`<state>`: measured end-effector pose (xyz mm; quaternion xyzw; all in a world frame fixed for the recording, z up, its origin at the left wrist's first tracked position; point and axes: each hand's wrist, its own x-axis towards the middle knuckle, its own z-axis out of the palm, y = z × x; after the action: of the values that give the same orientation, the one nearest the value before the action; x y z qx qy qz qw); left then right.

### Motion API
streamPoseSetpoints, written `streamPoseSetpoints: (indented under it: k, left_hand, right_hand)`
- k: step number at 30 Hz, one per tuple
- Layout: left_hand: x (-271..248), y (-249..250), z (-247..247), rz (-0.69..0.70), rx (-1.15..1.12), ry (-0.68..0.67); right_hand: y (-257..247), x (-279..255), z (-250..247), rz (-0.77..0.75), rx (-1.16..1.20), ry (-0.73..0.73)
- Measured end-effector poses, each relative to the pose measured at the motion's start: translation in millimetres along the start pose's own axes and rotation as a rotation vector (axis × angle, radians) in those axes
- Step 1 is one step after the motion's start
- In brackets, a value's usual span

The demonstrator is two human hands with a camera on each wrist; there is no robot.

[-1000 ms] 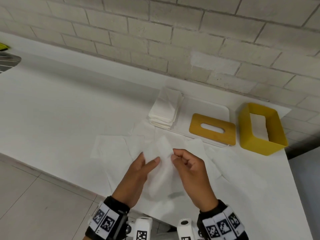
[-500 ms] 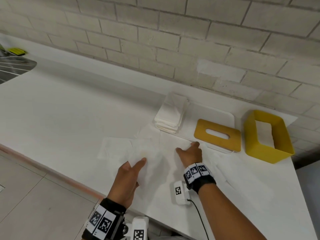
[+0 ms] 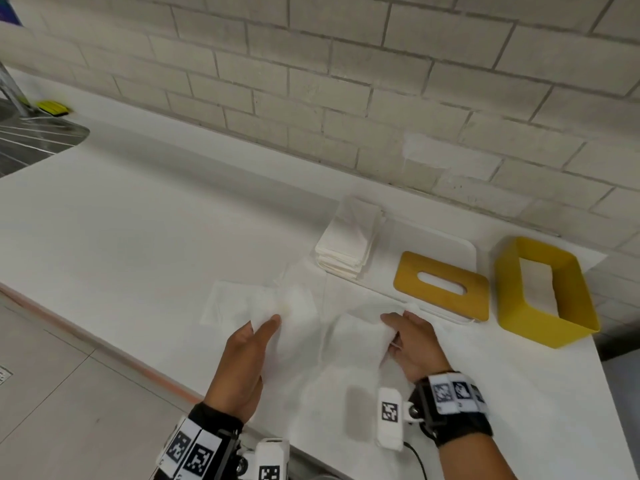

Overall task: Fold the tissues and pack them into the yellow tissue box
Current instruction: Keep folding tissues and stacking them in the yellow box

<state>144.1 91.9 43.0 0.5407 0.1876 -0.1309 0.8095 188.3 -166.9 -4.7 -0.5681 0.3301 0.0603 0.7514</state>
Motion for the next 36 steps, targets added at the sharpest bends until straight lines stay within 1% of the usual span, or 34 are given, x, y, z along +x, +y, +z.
streamPoseSetpoints:
  k: [1, 5, 7, 8, 9, 11, 13, 17, 19, 24, 25, 27, 31, 34, 36]
  left_hand:
    - [1.5, -0.2, 1.1, -0.014, 0.004, -0.013]
    - [6.6, -2.8, 11.0, -0.072, 0.010, -0.076]
    - [7.4, -3.4, 18.5, -0.086, -0.004, -0.125]
    - [7.1, -3.0, 22.9, -0.096, -0.021, -0.149]
    - [6.3, -2.3, 27.2, -0.110, -0.046, -0.173]
    - [3.4, -0.6, 35.2, -0.134, -0.080, -0.231]
    - [0.4, -0.1, 41.9, -0.124, -0.081, -0.319]
    - [-1.2, 2.4, 48.9, -0.100, -0.093, -0.413]
    - [-2.4, 5.0, 50.0, -0.106, -0.124, -0.452]
    - [-1.9, -0.1, 46.2, -0.060, -0.150, -0.511]
    - [-1.6, -0.8, 47.5, -0.059, -0.143, -0.500]
    - [0.6, -1.8, 50.0, -0.068, -0.138, -0.436]
    - [2.6, -1.2, 53.2, -0.089, -0.068, -0.352]
    - [3.0, 0.1, 53.0, -0.086, -0.016, -0.280]
    - [5.5, 2.2, 48.2, -0.063, -0.043, -0.194]
  right_hand:
    - [-7.5, -14.8, -5.7, -0.017, 0.036, -0.078]
    - [-47.6, -80.4, -19.8, -0.181, 0.065, -0.405]
    - [-55.6, -98.3, -22.8, -0.226, 0.053, -0.493]
    - [-55.7, -102.9, -22.3, -0.243, 0.009, -0.521]
    - [-53.6, -104.3, -19.9, -0.272, -0.077, -0.510]
    - [-45.7, -102.9, -13.4, -0.334, -0.263, -0.434]
    - [-36.3, -97.9, -7.4, -0.368, -0.370, -0.390]
    - [-27.3, -100.2, 4.1, -0.406, -0.420, -0.345]
    - [-25.1, -99.8, 8.8, -0.390, -0.405, -0.319]
    - [-23.5, -94.8, 13.9, -0.363, -0.345, -0.319]
    - [-24.2, -95.0, 13.7, -0.370, -0.347, -0.316]
    - [-25.6, -96.7, 12.9, -0.381, -0.366, -0.317]
    - [-21.8, -95.0, 11.3, -0.385, -0.389, -0.299]
    - [-13.6, -88.7, 5.0, -0.352, -0.446, -0.313]
    - [-5.1, -81.5, -4.5, -0.304, -0.530, -0.266]
